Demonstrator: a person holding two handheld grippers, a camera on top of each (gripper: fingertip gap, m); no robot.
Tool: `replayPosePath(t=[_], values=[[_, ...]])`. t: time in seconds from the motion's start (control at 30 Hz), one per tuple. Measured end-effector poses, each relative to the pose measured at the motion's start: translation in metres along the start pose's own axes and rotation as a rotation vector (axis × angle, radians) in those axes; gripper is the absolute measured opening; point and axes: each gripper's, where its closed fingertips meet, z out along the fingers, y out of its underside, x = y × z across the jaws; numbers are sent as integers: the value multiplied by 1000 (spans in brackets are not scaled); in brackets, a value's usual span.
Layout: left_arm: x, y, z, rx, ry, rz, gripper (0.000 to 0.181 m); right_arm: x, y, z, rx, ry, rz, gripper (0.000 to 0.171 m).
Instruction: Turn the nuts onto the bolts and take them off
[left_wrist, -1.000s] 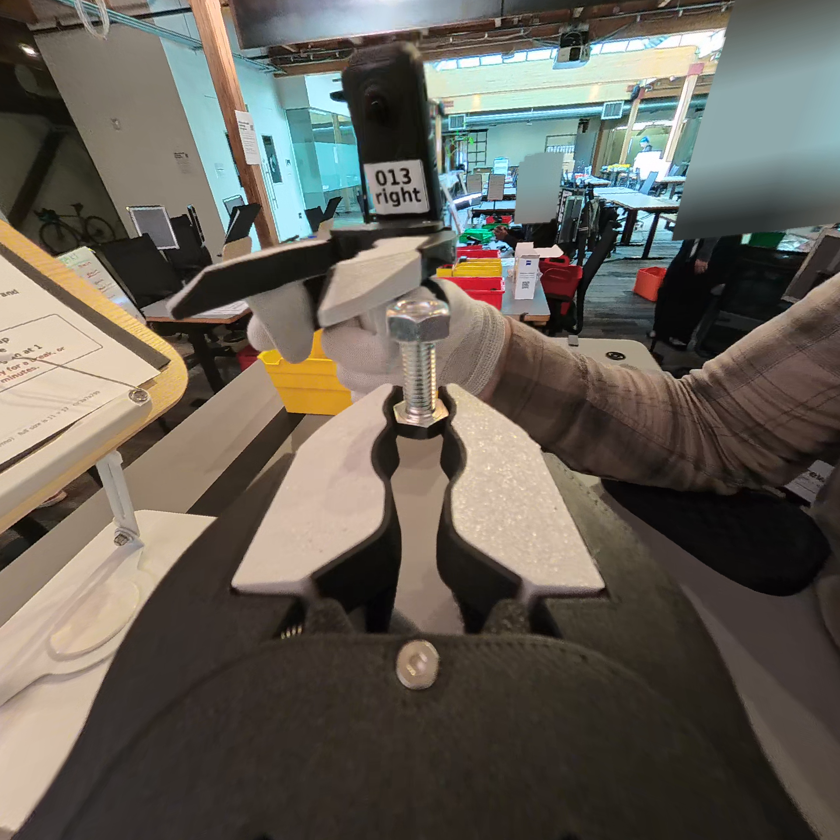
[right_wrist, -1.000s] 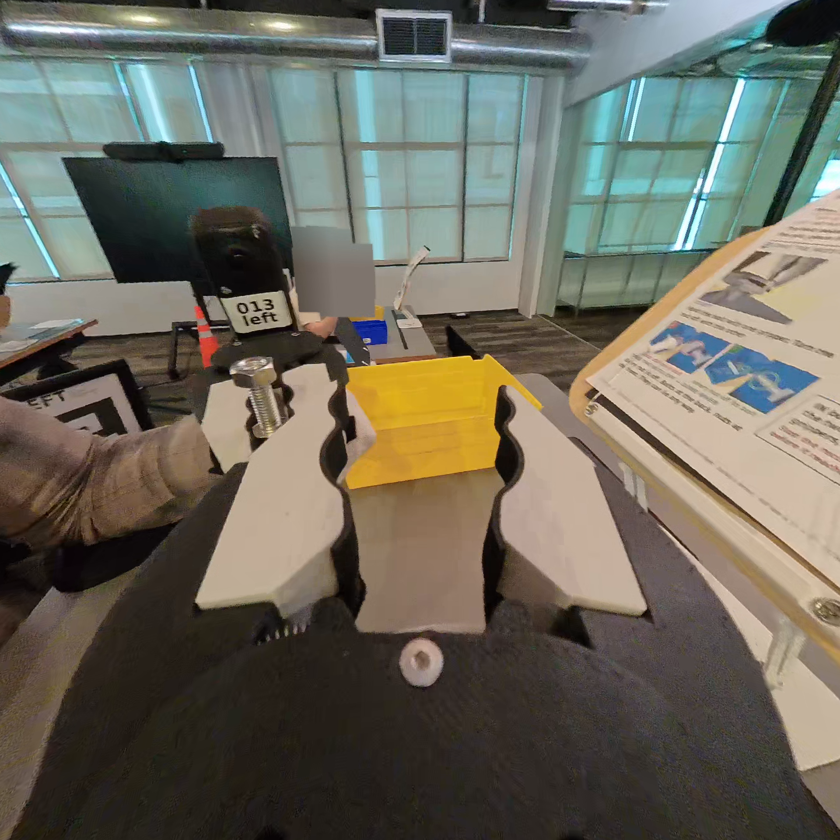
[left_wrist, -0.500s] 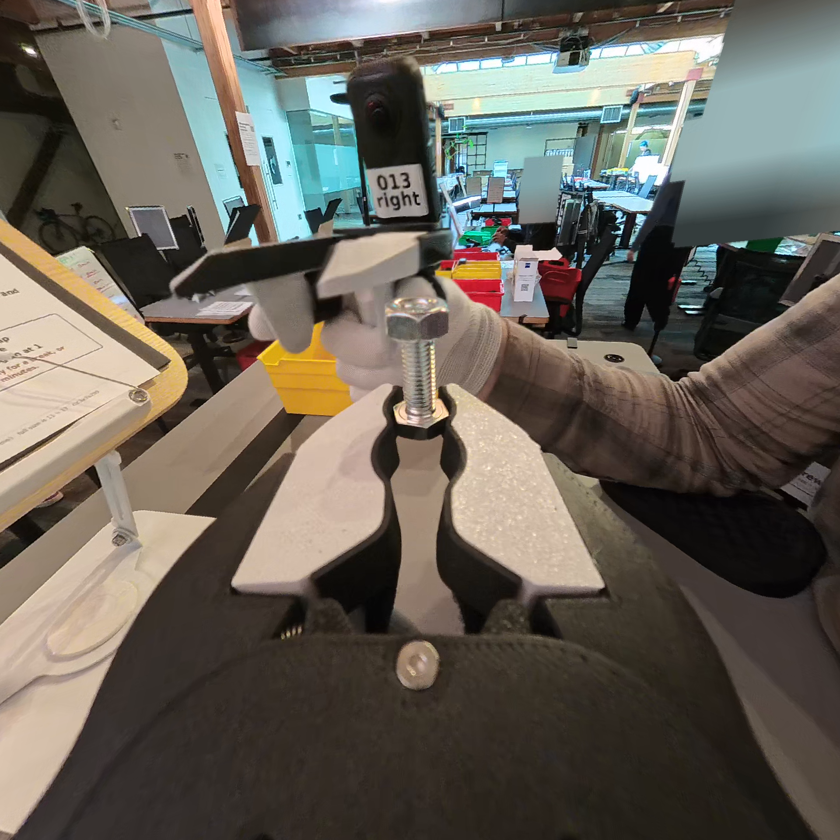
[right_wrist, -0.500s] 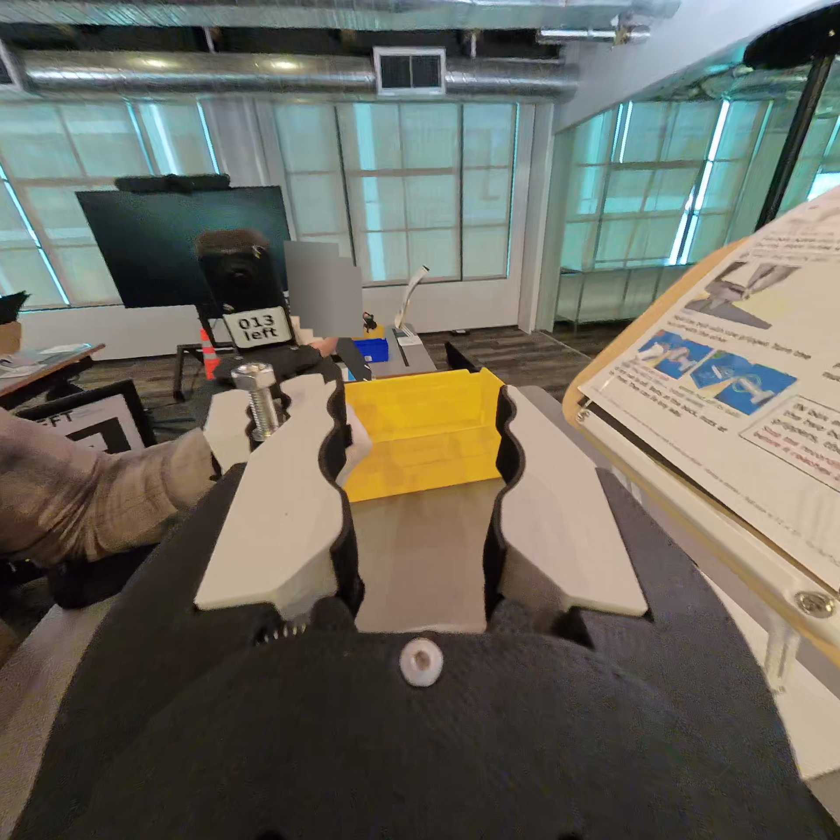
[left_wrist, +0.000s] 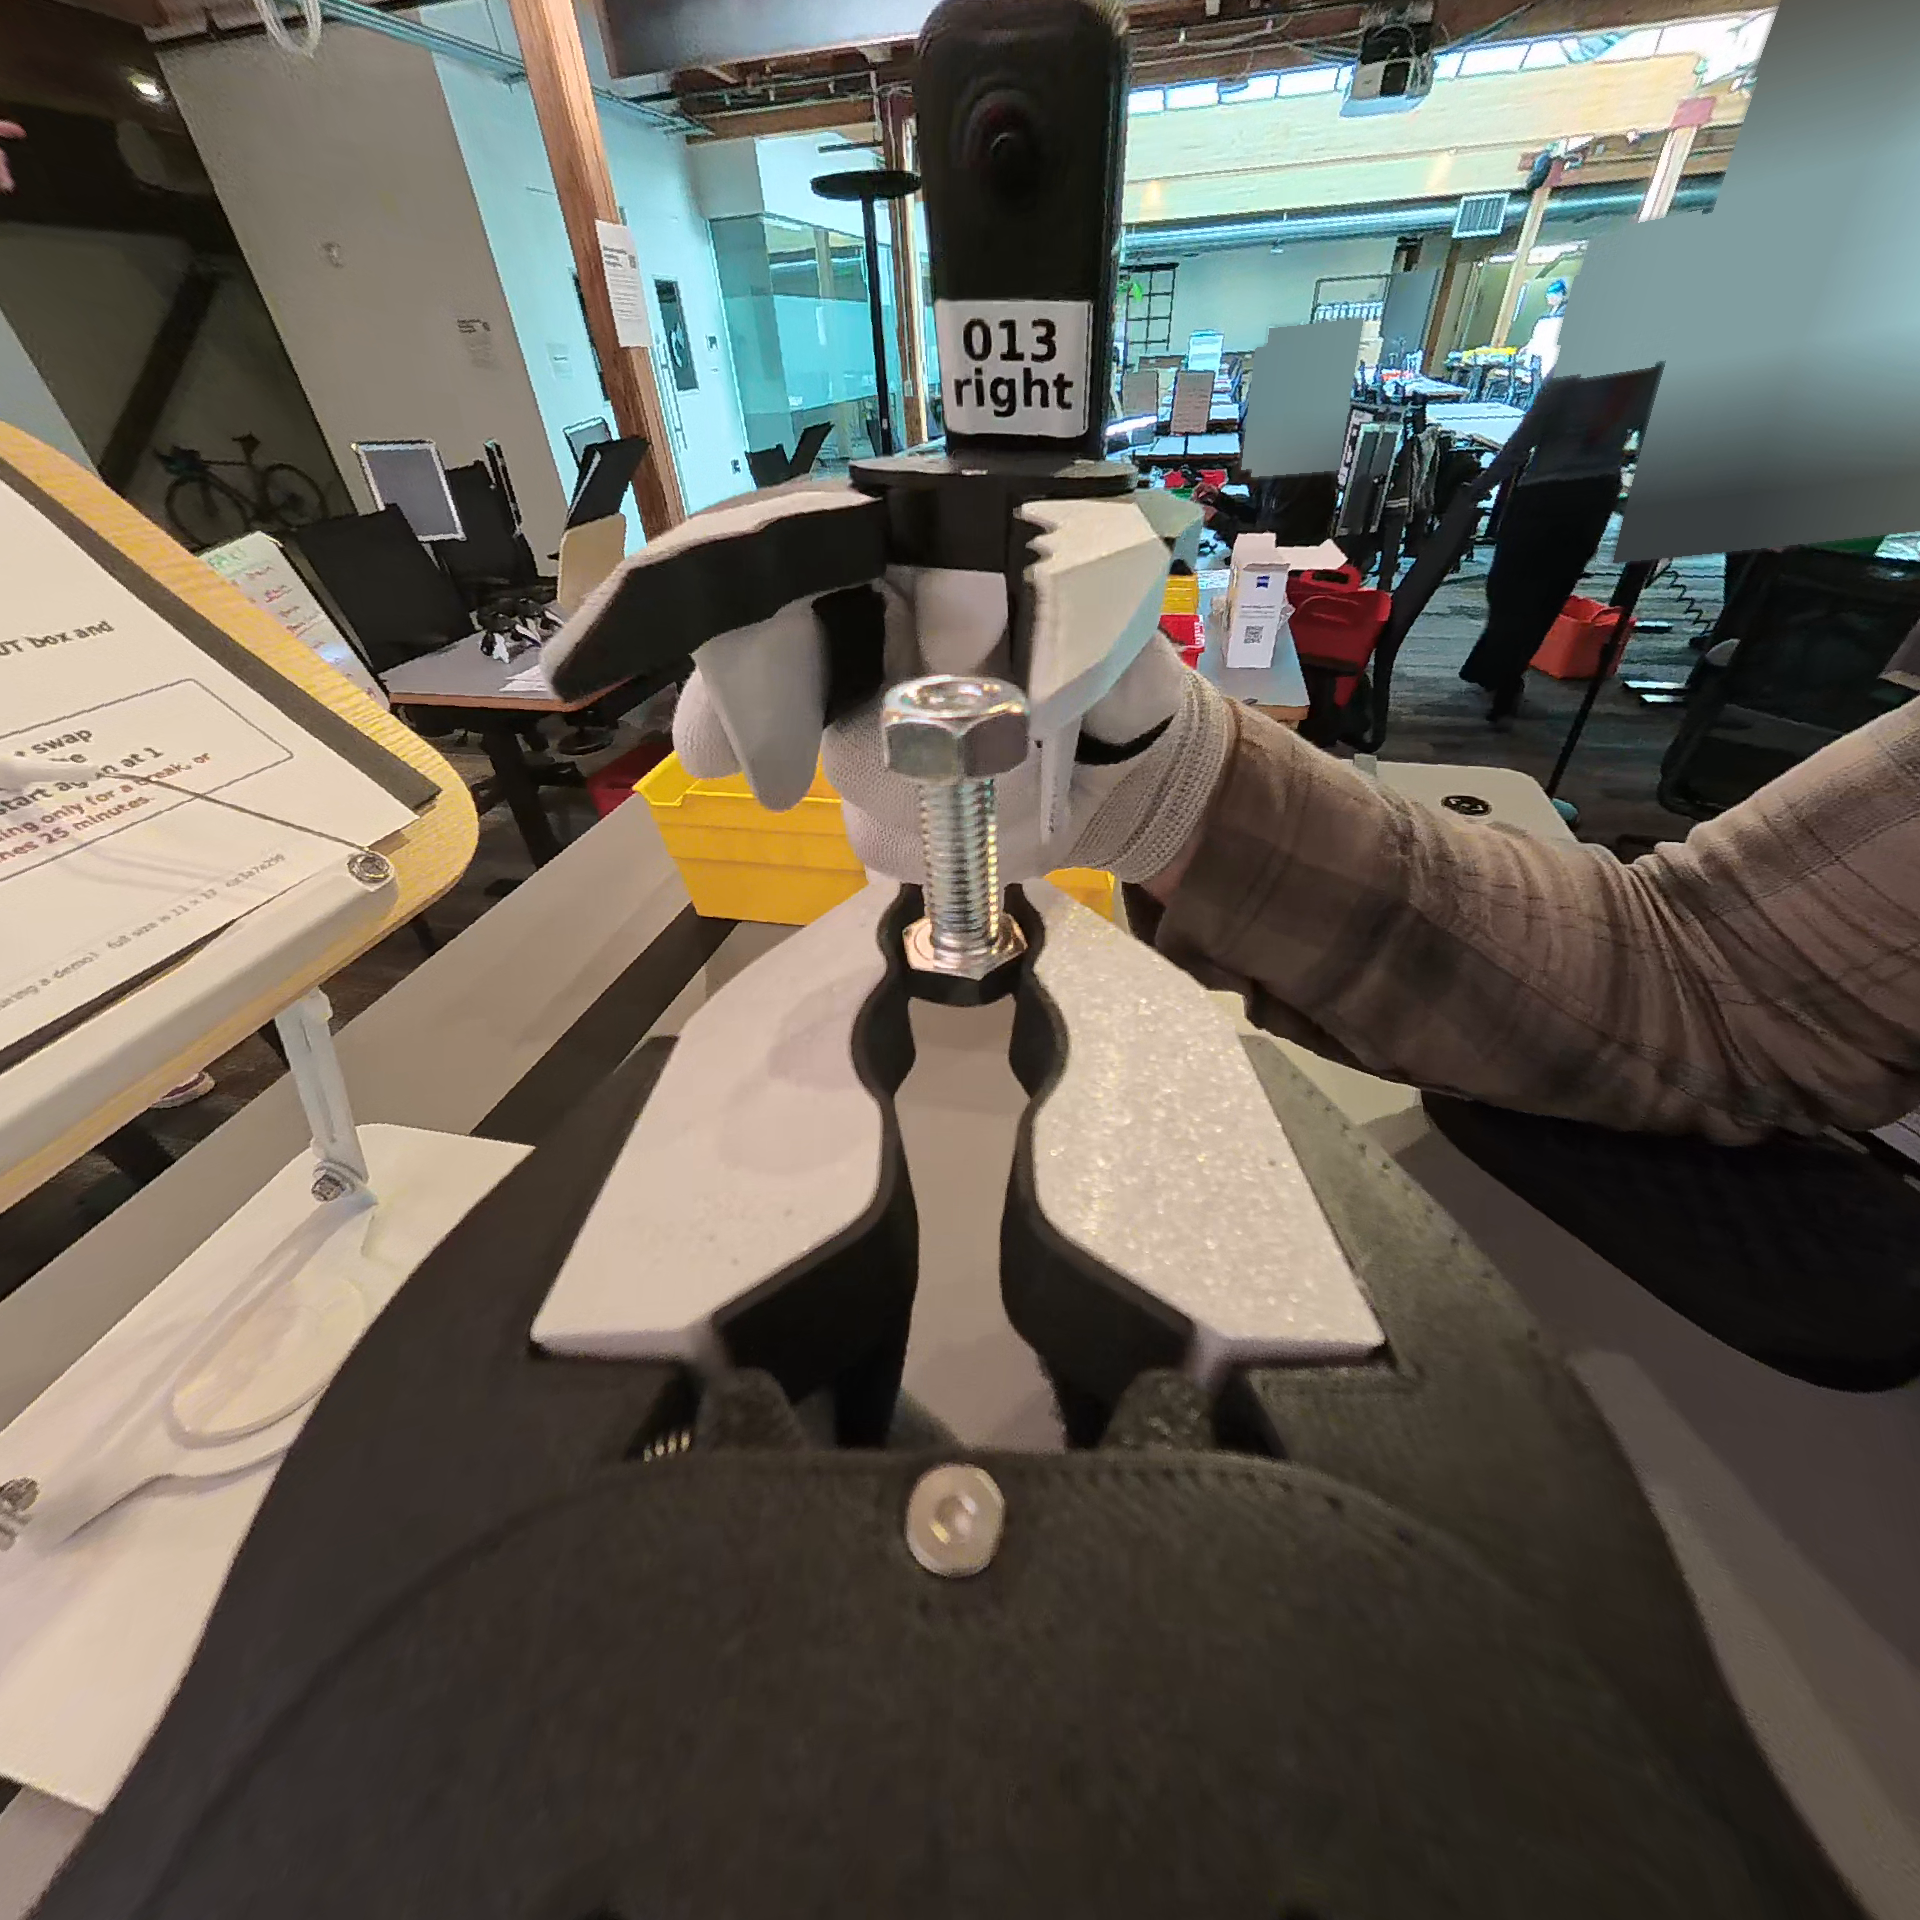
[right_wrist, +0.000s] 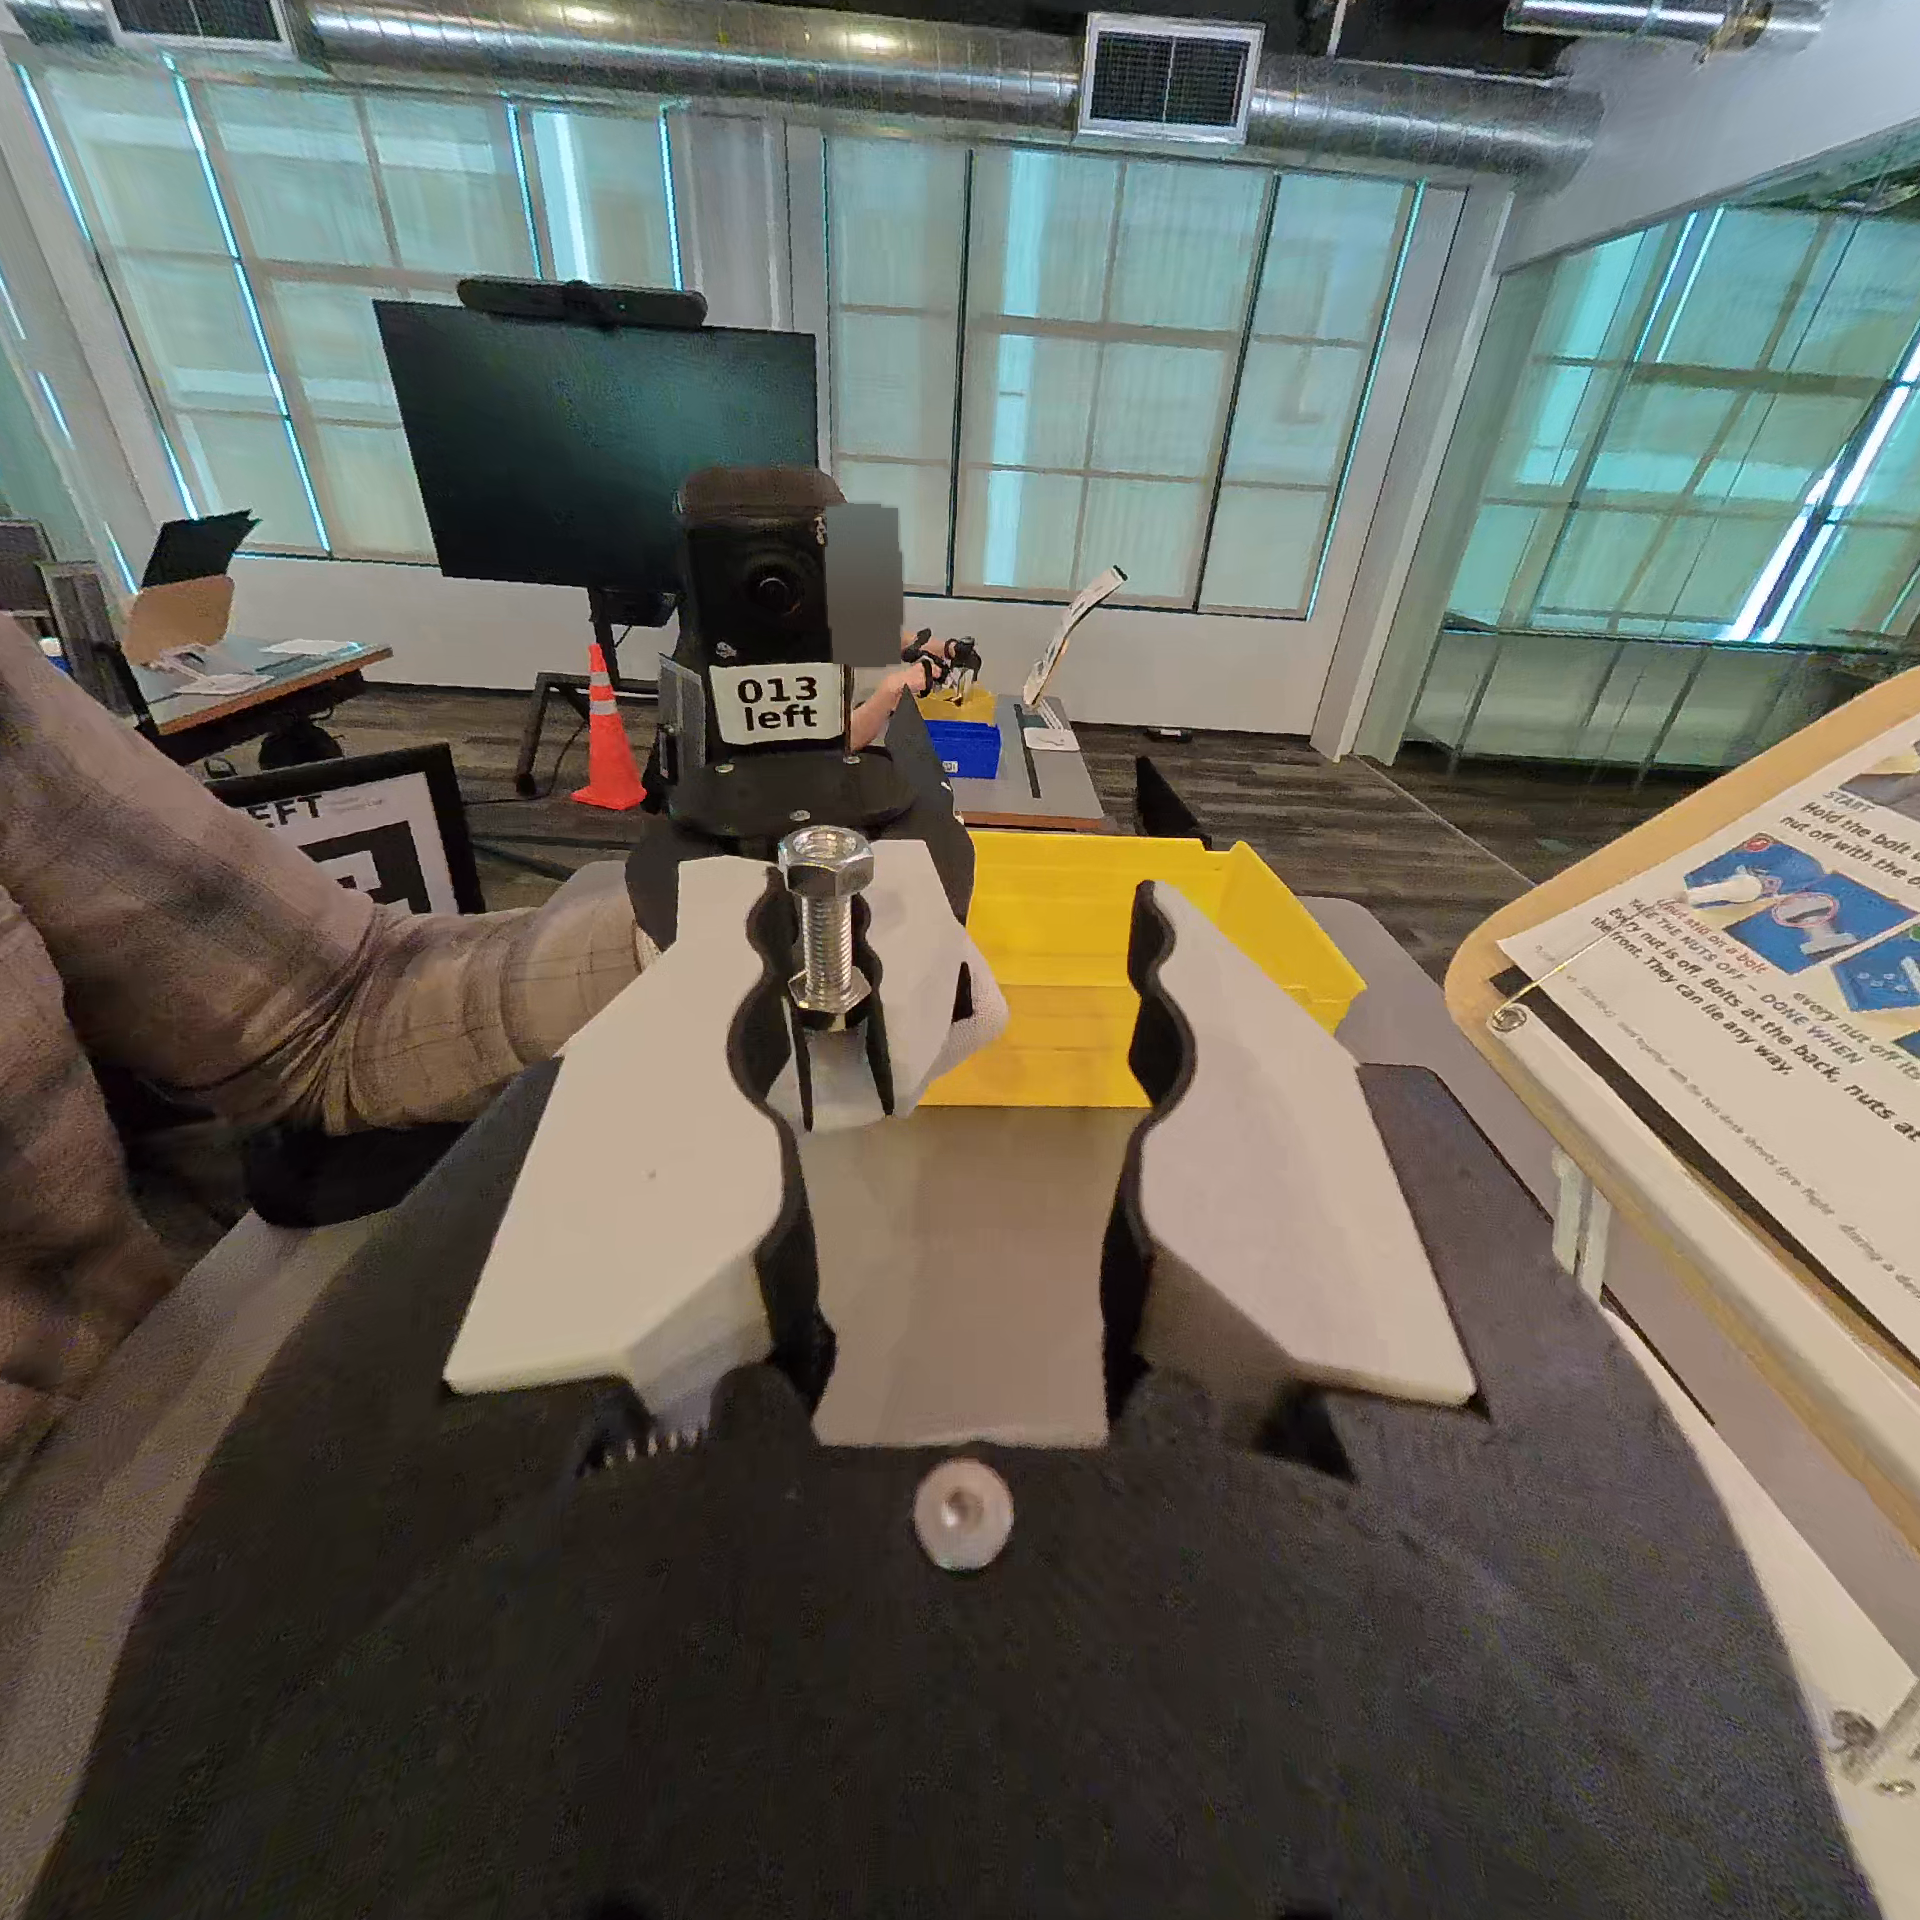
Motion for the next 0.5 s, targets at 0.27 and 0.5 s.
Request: replayPosePath(t=[0.27,0.5], values=[[-3,2,1,-11,-21,10,15,7,-6,-11,3,56,1,61],[-62,24,-6,-193,-449,189,15,13,8,-11,-232,201,13,41]])
